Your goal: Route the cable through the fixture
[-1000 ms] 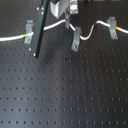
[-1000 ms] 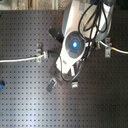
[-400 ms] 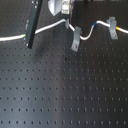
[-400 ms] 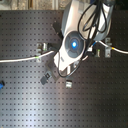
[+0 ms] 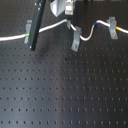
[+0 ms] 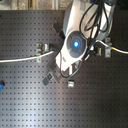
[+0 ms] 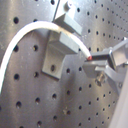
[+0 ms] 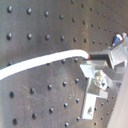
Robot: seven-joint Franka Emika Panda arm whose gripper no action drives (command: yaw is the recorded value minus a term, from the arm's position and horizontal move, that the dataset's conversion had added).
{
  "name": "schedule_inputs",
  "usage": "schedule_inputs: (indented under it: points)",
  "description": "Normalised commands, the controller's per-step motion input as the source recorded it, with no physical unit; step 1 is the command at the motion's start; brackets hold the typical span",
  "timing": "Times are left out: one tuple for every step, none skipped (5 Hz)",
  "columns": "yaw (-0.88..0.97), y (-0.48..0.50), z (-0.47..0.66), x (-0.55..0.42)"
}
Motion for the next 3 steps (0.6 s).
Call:
schedule_inputs:
  points:
    - [-0.14, -0.254, 0.29, -0.211]
    - [-0.12, -0.083, 0.0, -0.028]
    - [0.0, 0.043, -0.01, 0.042]
